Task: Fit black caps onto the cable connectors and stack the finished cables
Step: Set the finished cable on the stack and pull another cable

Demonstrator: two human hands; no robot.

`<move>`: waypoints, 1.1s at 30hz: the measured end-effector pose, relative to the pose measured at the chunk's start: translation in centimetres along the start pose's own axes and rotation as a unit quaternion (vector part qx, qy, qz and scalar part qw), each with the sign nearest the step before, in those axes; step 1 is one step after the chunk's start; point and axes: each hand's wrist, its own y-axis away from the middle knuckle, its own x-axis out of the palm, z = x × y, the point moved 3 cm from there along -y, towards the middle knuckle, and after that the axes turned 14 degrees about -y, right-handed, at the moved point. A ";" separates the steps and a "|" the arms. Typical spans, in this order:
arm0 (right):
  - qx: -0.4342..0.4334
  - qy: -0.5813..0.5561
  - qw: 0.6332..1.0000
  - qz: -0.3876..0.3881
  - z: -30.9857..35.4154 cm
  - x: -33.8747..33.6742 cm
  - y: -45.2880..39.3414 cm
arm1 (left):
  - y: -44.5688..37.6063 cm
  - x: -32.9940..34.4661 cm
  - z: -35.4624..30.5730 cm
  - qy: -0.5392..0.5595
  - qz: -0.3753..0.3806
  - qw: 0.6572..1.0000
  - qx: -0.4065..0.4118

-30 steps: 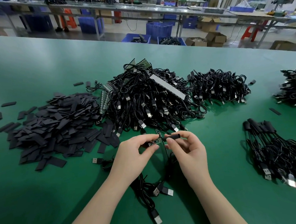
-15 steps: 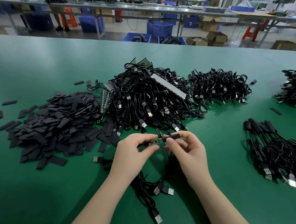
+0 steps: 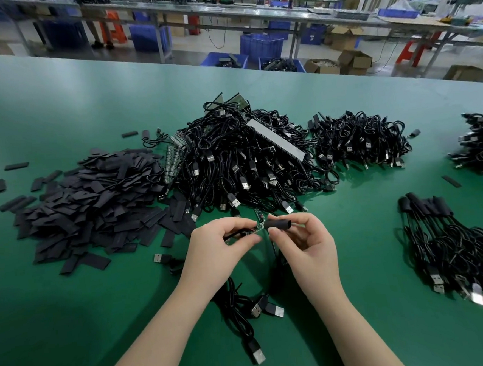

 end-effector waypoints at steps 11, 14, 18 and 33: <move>0.061 -0.005 0.998 0.027 -0.3 0.0 -0.2 | 0.0 0.3 -0.3 0.049 0.026 0.998 0.025; 0.053 -0.017 0.998 0.019 -0.3 0.0 -0.1 | 0.2 0.3 -0.1 0.043 -0.001 0.999 0.016; 0.059 -0.027 0.998 0.012 -0.5 0.1 -0.1 | 0.3 0.5 -0.1 0.019 -0.011 0.999 0.024; 0.059 -0.028 0.998 -0.014 -0.2 0.0 -0.3 | 0.5 0.7 -0.5 -0.037 -0.015 0.998 0.057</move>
